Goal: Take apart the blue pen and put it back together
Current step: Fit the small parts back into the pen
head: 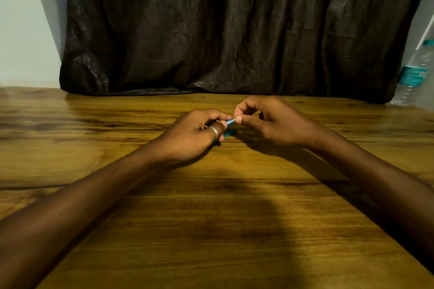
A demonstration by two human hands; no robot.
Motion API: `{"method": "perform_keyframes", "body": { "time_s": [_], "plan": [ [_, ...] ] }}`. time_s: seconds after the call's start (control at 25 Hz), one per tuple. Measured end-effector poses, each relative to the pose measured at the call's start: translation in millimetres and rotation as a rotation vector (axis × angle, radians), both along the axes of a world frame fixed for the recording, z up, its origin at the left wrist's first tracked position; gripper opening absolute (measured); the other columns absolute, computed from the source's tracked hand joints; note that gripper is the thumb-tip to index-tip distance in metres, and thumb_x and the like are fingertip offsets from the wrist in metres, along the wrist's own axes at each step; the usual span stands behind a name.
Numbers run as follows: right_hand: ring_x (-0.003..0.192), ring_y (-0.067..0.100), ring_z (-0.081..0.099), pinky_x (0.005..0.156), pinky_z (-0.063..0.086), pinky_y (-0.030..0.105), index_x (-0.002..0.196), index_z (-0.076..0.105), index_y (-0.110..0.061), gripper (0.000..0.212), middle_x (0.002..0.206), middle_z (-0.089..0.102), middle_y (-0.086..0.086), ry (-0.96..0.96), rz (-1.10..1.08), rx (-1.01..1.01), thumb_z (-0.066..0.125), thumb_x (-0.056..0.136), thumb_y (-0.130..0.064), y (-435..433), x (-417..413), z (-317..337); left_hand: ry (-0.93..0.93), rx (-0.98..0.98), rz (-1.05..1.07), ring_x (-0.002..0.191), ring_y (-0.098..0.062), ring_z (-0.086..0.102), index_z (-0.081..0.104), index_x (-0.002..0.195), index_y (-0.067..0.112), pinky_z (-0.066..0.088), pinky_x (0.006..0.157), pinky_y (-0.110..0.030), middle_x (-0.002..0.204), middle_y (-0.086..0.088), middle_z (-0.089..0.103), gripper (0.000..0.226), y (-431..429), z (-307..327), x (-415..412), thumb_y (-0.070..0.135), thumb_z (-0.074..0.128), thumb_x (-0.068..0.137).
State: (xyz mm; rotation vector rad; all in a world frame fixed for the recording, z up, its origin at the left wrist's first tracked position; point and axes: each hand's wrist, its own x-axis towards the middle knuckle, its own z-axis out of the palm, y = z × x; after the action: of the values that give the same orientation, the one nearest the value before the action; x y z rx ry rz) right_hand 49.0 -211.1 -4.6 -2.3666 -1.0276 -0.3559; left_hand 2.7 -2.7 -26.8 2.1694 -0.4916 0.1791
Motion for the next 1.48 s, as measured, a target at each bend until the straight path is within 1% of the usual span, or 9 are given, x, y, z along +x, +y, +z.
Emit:
{"method": "perform_keyframes", "body": {
  "time_s": [0.12,0.28,0.44,0.52,0.68,0.8,1.16,1.32,1.48],
  "plan": [
    [0.084,0.009,0.064,0.071,0.048,0.024,0.095,0.070,-0.020,0.007,0.090,0.070,-0.005,0.013,-0.004,0.023,0.063,0.095,-0.020,0,1,-1,0.004,-0.003,0.000,0.092,-0.044,0.068,0.067,0.115,0.041,0.047,0.065,-0.039,0.092,-0.002,0.074,0.025,1,0,-1,0.025,0.052,0.104],
    [0.087,0.007,0.064,0.070,0.045,0.013,0.098,0.071,-0.016,0.008,0.093,0.071,-0.003,0.026,0.004,0.040,0.063,0.094,-0.018,0,1,-1,0.002,-0.001,0.015,0.082,-0.034,0.068,0.069,0.118,0.038,0.049,0.065,-0.039,0.093,-0.001,0.074,0.025,2,-3,2,0.025,0.052,0.104],
    [0.093,0.000,0.064,0.069,0.040,0.004,0.105,0.071,-0.020,0.013,0.099,0.070,-0.011,-0.009,-0.067,0.098,0.064,0.095,-0.021,-8,12,2,-0.008,-0.010,0.046,0.097,-0.019,0.069,0.069,0.124,0.033,0.056,0.083,-0.042,0.098,0.004,0.074,0.027,2,-4,5,0.026,0.052,0.104],
    [0.095,0.000,0.063,0.069,0.038,0.002,0.107,0.071,-0.021,0.014,0.100,0.071,-0.010,-0.077,-0.134,0.087,0.064,0.094,-0.020,-13,17,3,-0.021,-0.001,0.074,0.098,-0.010,0.067,0.068,0.125,0.030,0.054,0.081,-0.032,0.101,0.007,0.073,0.027,2,-5,6,0.024,0.052,0.104],
    [0.092,0.009,0.064,0.077,0.050,0.026,0.104,0.073,-0.022,0.013,0.098,0.072,-0.006,-0.150,-0.214,-0.083,0.065,0.093,-0.021,-20,21,-1,-0.042,0.013,0.125,0.091,-0.007,0.066,0.068,0.127,0.028,0.049,0.070,-0.025,0.096,0.006,0.073,0.028,4,-5,7,0.024,0.052,0.104],
    [0.092,0.009,0.066,0.079,0.052,0.030,0.104,0.074,-0.026,0.016,0.099,0.074,-0.007,-0.083,-0.229,-0.207,0.066,0.091,-0.029,-22,20,-1,-0.035,0.031,0.133,0.091,-0.010,0.068,0.066,0.129,0.029,0.053,0.071,-0.032,0.099,0.006,0.072,0.028,5,-6,7,0.025,0.052,0.105],
    [0.088,0.001,0.068,0.074,0.050,0.016,0.094,0.076,-0.026,0.012,0.095,0.076,-0.010,0.030,-0.204,-0.291,0.070,0.089,-0.016,-18,16,-4,-0.053,0.044,0.139,0.089,-0.002,0.066,0.068,0.125,0.029,0.050,0.073,-0.026,0.094,0.010,0.073,0.026,5,-7,10,0.028,0.052,0.105],
    [0.068,-0.001,0.068,0.061,0.053,0.020,0.091,0.074,-0.021,0.012,0.081,0.075,-0.007,0.125,-0.227,-0.112,0.069,0.088,-0.011,-18,17,-5,-0.052,0.029,0.132,0.089,-0.007,0.068,0.069,0.123,0.030,0.054,0.075,-0.030,0.096,0.009,0.074,0.025,5,-6,9,0.028,0.052,0.104],
    [0.077,0.007,0.065,0.074,0.054,0.019,0.096,0.070,-0.009,0.019,0.089,0.072,0.008,0.306,-0.156,0.282,0.069,0.085,0.006,-9,17,0,-0.051,0.002,0.136,0.087,-0.021,0.072,0.071,0.116,0.029,0.058,0.078,-0.043,0.094,0.006,0.075,0.022,3,-5,7,0.028,0.053,0.104]
  ]
}}
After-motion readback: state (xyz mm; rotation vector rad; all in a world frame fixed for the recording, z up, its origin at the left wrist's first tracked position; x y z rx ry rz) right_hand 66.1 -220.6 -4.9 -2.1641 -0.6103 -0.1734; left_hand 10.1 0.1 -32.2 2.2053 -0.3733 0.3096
